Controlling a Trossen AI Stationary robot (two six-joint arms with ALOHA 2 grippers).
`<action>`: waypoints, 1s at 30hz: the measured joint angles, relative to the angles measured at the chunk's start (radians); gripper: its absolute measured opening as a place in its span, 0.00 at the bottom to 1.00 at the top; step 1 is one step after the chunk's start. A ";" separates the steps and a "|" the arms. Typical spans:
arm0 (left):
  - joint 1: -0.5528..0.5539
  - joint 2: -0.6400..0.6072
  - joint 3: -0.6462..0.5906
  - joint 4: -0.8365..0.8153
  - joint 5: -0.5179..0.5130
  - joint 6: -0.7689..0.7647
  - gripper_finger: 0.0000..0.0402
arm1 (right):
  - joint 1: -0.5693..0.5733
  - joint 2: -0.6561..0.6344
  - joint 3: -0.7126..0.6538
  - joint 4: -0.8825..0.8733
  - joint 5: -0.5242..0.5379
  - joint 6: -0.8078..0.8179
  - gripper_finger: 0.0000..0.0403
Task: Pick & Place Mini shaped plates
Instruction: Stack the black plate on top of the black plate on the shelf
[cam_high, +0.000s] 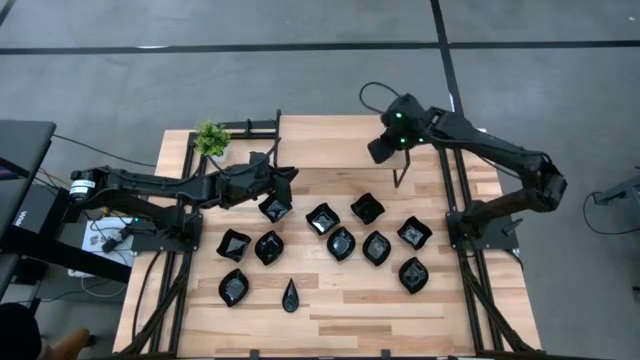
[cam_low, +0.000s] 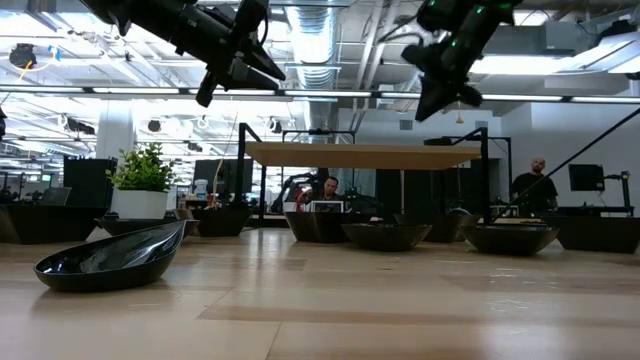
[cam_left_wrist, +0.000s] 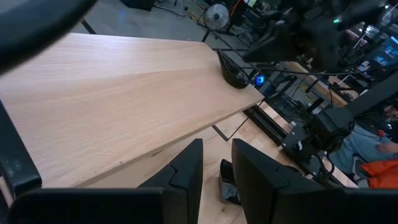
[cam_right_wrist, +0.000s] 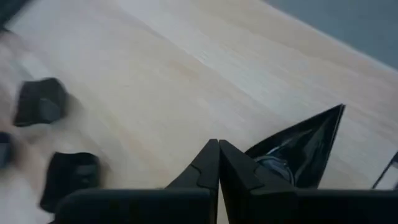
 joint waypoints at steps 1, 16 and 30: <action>0.000 0.000 0.000 0.001 0.000 0.000 0.21 | -0.006 -0.023 0.000 -0.006 -0.001 0.001 0.00; -0.080 0.000 0.000 -0.003 0.108 0.031 0.21 | 0.352 -0.507 -0.030 -0.405 -0.036 0.233 0.00; -0.291 0.000 0.000 0.040 0.100 0.011 0.21 | 0.754 -1.026 -0.488 0.077 0.226 0.355 0.00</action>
